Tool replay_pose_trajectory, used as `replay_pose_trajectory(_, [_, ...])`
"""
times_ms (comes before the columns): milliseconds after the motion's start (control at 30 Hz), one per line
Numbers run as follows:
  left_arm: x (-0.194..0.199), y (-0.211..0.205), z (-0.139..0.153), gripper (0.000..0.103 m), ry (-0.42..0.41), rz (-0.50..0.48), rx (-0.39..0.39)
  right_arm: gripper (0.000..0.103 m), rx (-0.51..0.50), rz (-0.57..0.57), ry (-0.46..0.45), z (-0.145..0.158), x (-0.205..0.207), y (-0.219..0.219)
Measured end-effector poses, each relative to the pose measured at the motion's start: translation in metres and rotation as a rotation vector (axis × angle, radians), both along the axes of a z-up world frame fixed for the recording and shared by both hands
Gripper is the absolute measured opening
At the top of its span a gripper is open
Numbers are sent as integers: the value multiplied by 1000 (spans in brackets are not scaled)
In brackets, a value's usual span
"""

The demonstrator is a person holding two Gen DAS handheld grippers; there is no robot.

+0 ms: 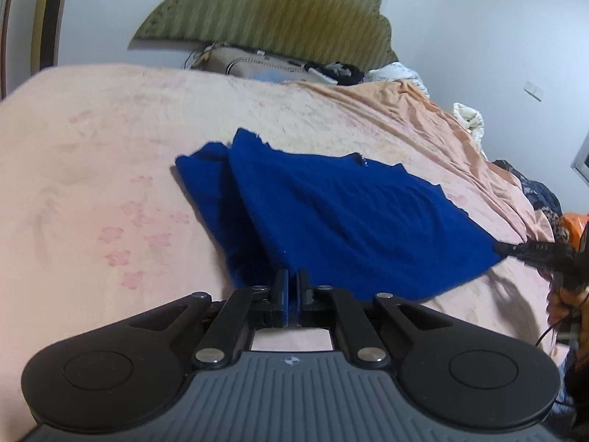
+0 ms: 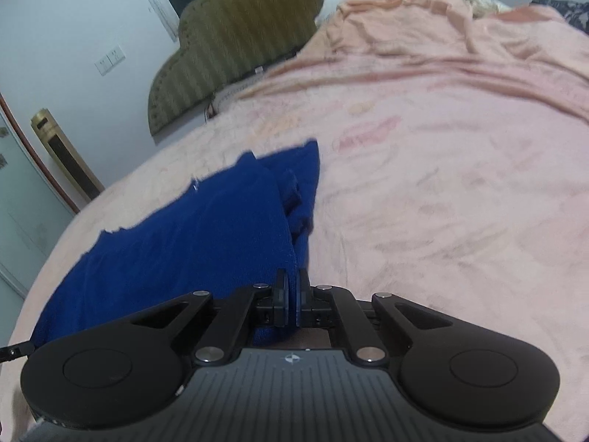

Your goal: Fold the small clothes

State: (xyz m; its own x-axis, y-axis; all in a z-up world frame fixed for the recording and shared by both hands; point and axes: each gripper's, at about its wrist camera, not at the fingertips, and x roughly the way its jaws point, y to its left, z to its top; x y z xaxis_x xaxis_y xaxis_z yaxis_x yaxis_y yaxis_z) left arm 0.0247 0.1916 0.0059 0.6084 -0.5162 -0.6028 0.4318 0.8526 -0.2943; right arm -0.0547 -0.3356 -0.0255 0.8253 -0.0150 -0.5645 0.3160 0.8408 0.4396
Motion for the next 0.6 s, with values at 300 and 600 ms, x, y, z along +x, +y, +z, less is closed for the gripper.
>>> replay_pose_trajectory(300, [-8,-10,-33,1,58,-94,240,2,-105,-39,106,-9,-11,-7])
replay_pose_trajectory(600, [32,3,2,5,3,99,23,32,-220,49,12,24,9,42])
